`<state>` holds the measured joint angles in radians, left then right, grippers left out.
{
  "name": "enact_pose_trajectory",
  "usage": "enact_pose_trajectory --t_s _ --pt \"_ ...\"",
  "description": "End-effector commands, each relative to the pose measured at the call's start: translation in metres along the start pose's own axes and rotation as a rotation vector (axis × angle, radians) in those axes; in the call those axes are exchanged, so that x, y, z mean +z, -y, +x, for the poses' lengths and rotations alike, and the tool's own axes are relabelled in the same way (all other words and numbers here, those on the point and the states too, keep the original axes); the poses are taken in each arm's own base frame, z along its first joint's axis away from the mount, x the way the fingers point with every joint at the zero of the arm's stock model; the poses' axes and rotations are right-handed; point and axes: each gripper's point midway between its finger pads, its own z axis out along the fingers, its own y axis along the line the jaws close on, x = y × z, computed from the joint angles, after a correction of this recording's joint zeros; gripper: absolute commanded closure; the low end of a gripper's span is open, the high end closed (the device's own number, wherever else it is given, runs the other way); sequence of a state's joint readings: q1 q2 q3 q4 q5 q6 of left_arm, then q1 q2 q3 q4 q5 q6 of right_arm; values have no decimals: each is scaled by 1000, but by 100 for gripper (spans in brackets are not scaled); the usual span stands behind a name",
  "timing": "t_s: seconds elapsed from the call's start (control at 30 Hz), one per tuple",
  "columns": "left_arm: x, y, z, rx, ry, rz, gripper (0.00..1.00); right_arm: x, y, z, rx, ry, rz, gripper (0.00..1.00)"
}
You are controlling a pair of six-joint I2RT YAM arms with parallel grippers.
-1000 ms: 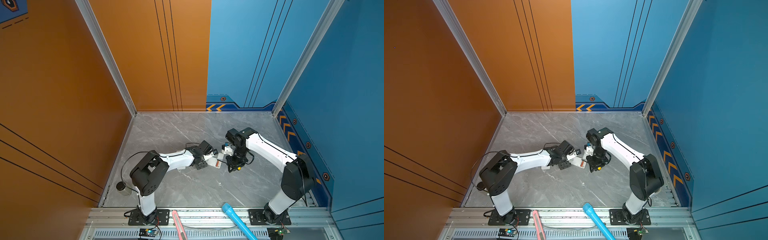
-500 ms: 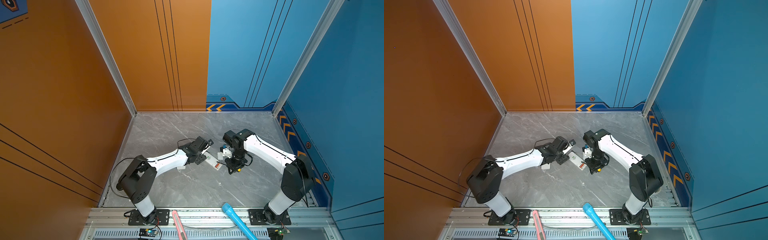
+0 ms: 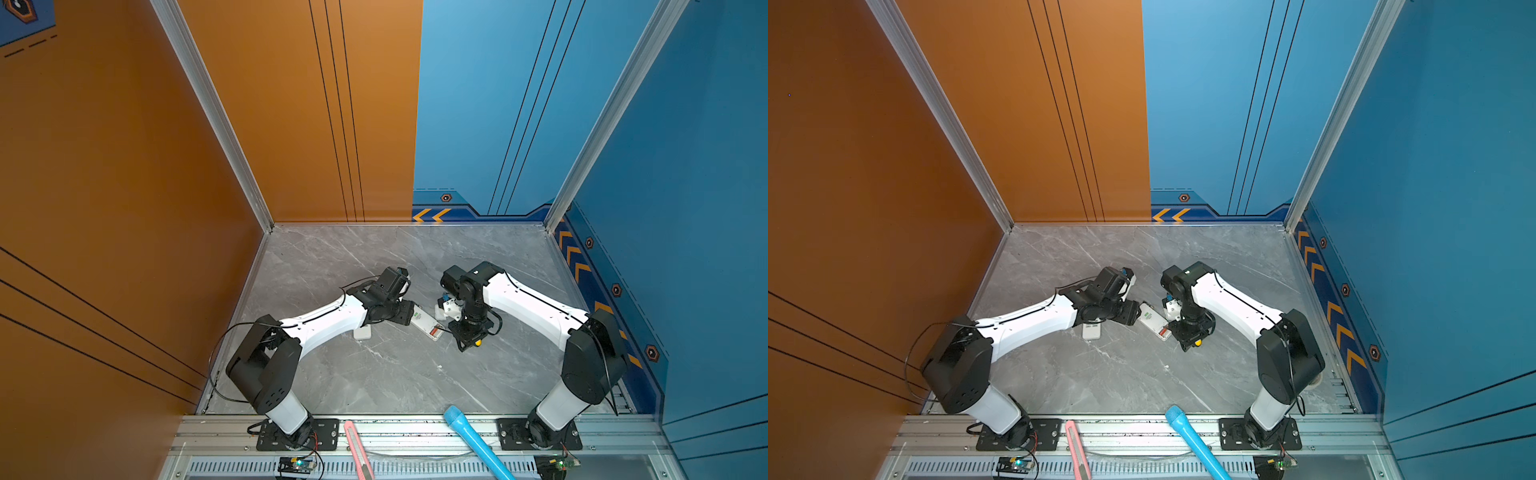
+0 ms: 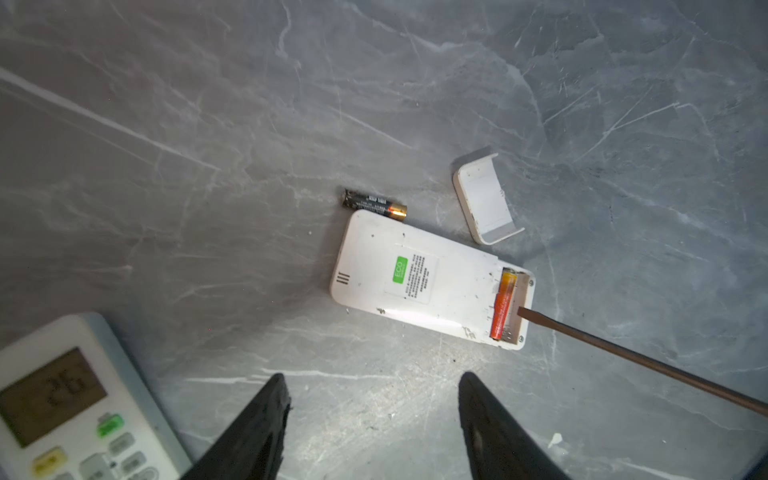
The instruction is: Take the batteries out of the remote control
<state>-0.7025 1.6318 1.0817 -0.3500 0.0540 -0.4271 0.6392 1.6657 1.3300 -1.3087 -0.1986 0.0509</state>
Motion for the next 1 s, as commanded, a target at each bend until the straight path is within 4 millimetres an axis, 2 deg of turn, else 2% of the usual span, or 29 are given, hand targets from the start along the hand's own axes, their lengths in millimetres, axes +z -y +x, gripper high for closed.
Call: enact_pose_trajectory --t_s 0.0,0.2,0.3,0.47,0.97 --pt "6 9 4 -151 -49 15 37 3 8 6 24 -36 64 100" --pt "28 12 7 -157 -94 -21 40 6 9 11 67 -59 97 100" --pt "34 14 8 -157 -100 -34 40 10 3 12 59 -41 84 100" --pt "43 16 10 -151 -118 -52 40 16 7 14 82 -36 91 100" --pt "58 8 29 -127 -184 -127 42 34 17 -1 138 68 108 100"
